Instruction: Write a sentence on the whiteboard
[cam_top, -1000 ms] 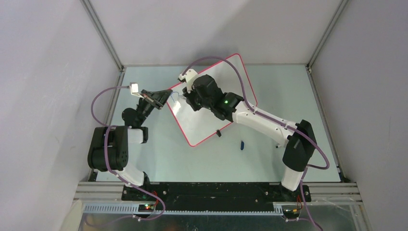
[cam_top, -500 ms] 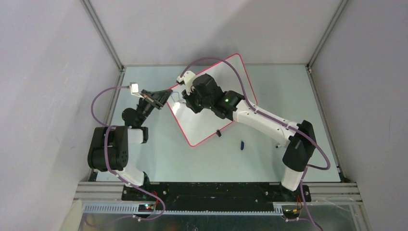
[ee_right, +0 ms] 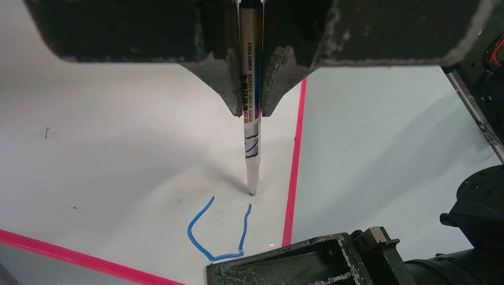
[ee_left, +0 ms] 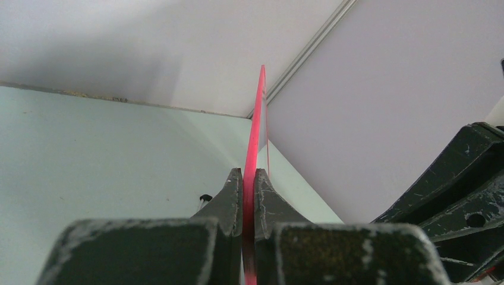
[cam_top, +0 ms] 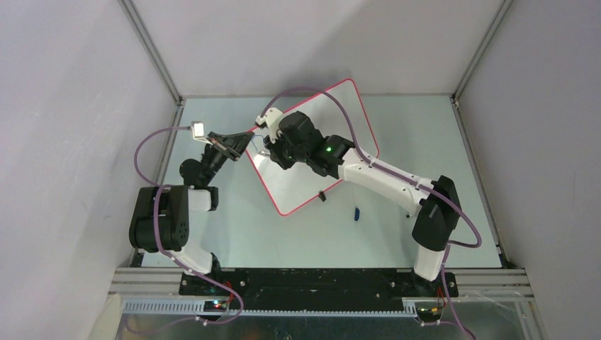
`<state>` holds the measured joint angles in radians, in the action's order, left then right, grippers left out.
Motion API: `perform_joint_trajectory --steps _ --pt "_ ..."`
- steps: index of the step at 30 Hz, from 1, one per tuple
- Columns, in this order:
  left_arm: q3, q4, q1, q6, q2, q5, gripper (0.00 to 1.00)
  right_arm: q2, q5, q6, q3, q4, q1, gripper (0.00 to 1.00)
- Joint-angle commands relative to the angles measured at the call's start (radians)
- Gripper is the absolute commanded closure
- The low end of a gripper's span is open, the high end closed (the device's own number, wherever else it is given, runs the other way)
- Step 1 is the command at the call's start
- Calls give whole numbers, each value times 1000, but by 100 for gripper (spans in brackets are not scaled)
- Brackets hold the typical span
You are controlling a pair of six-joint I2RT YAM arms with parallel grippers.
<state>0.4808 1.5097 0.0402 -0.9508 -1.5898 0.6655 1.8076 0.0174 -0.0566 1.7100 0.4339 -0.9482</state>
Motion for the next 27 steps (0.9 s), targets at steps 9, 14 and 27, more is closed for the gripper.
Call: perform_joint_trajectory --steps 9,14,27 --pt "-15 24 -27 103 10 51 99 8 60 2 45 -31 0 100" --pt "-16 24 -26 103 10 51 100 -3 80 8 34 -29 11 100" --pt "-18 24 -27 104 12 52 100 -32 125 24 -2 -45 34 100"
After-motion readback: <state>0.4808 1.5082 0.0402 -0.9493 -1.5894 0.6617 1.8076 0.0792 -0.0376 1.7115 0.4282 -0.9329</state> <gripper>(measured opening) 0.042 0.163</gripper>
